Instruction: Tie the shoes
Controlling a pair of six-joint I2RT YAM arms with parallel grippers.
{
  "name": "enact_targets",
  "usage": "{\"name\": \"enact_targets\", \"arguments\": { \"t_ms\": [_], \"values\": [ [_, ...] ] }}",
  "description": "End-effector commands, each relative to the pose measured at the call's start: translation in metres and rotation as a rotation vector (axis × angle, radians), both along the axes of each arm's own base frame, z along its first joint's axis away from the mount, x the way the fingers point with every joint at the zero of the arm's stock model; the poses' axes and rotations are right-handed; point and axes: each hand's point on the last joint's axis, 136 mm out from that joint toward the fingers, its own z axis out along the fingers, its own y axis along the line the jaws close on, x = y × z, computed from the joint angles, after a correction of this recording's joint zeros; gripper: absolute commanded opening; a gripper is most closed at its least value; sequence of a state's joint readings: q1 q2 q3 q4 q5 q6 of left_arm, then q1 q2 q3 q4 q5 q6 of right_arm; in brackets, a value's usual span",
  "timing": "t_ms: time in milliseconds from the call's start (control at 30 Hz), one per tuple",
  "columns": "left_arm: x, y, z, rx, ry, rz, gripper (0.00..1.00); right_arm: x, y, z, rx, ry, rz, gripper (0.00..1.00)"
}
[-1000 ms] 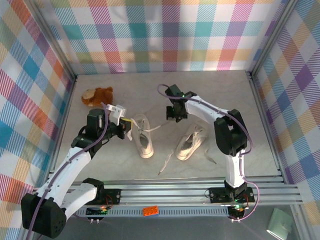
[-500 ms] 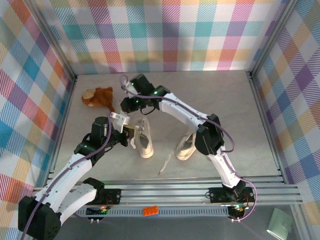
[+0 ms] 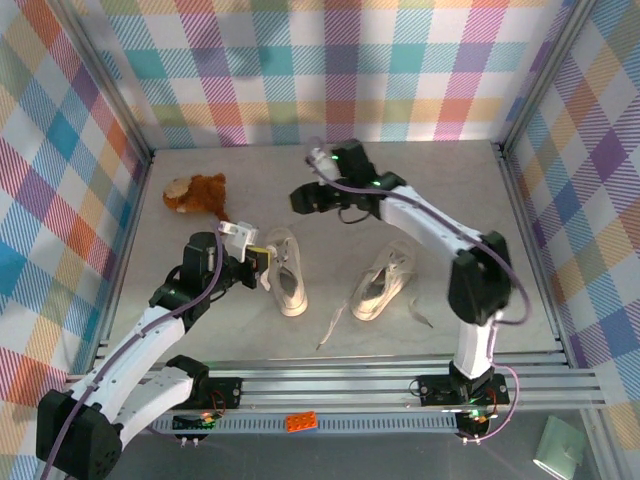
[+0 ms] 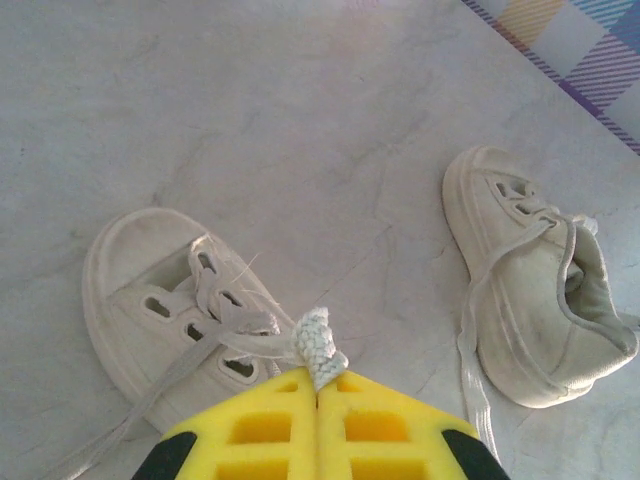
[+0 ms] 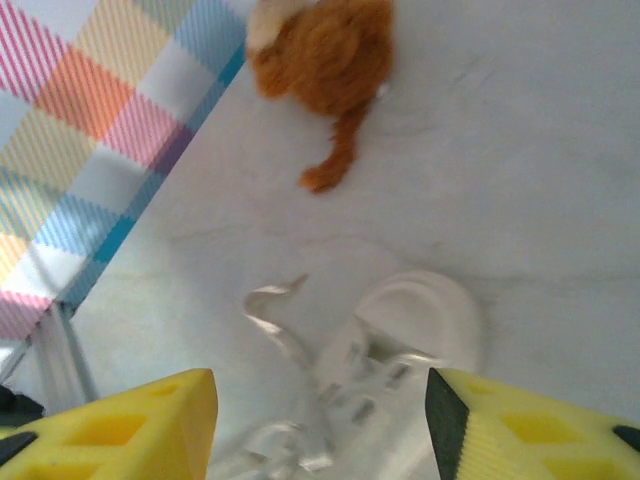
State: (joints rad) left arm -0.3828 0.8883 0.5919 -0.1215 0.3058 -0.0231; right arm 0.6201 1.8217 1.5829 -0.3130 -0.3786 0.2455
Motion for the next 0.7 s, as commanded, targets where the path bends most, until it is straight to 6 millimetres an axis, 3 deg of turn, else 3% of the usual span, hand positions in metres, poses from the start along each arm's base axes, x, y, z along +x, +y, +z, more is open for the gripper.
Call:
{"name": "enact_targets", "arguments": {
  "t_ms": [0, 133, 300, 667],
  "values": [
    [0.007, -0.006, 0.016, -0.054, -0.029, -0.021, 0.0, -0.017, -0.002, 0.007, 0.071, -0.221, 0.087, 0.63],
    [0.014, -0.009, 0.021, -0.086, -0.003, -0.043, 0.0, -0.045, -0.006, -0.02, 0.11, -0.237, 0.162, 0.66],
    [0.024, -0.008, 0.023, -0.134, 0.023, -0.04, 0.0, -0.081, 0.013, -0.039, 0.126, -0.418, 0.268, 0.68],
    [0.03, -0.004, 0.039, -0.204, 0.025, -0.014, 0.0, -0.092, 0.061, -0.041, 0.141, -0.467, 0.339, 0.77]
  ]
}}
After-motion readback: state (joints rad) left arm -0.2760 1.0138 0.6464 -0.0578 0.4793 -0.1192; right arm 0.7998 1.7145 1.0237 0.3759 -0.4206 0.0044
